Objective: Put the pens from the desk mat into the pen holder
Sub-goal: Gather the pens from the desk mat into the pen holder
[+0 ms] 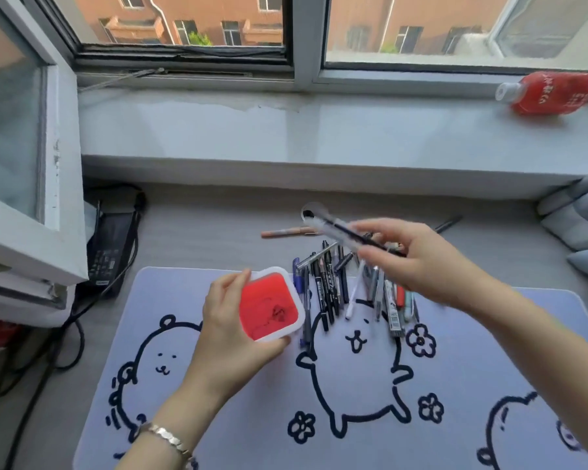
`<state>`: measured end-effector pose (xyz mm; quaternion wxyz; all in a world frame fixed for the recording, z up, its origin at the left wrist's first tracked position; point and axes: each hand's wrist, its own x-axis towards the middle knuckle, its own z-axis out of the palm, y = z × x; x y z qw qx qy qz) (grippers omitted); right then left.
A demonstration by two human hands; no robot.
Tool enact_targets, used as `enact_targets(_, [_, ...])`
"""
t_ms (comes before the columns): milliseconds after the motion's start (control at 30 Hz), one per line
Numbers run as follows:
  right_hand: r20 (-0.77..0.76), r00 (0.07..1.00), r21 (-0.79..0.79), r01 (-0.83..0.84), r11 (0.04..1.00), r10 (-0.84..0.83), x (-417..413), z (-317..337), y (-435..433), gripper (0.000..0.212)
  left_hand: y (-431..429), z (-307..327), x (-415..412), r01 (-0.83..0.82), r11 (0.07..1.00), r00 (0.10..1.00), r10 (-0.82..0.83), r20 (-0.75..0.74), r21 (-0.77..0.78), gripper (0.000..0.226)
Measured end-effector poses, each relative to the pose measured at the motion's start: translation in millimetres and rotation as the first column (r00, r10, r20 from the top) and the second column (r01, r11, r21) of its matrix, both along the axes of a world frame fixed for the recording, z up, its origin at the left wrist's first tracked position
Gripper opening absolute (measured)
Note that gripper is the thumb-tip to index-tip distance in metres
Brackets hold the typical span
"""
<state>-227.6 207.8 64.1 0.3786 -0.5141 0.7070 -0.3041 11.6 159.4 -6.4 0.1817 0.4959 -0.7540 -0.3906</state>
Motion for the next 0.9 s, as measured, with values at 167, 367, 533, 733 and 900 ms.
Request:
enact_targets(167, [-0.258,0.859,0.349,-0.344,0.872,0.442,43.7,20.4,17.6,0.023,19.8,4.1,-17.8,0.123,0.991,0.992,-0.124,-0.026,-0.062,0.097])
enact_targets(367, [-0.150,0.947,0.276,-0.234,0.932,0.283,63.6,4.5,11.2,0.027,25.6,-1.4,-17.6,0.132,0.991,0.990,-0.133,-0.045,-0.019,0.097])
enact_targets(533, [-0.313,0.948,-0.021,0.054,0.998,-0.058,14.1,-40.6,-28.5,0.019,12.7,-0.5,7.0,-0.032,0.998,0.999,0.032,0.002,-0.061,0.095])
enact_targets(733, [-0.695,0.569,0.297,-0.329,0.896,0.440,2.0,-134.7,-87.2,0.054,10.6,-5.0,26.3,-0.123,0.992,0.991,0.121,0.050,0.023,0.097])
enact_targets(900, [-0.741,0.528,0.175,-0.445,0.878,0.415,2.5,-145.2,-105.3,0.033,12.6,-10.0,30.2,-0.142,0.989,0.990,0.142,0.014,0.046,0.097])
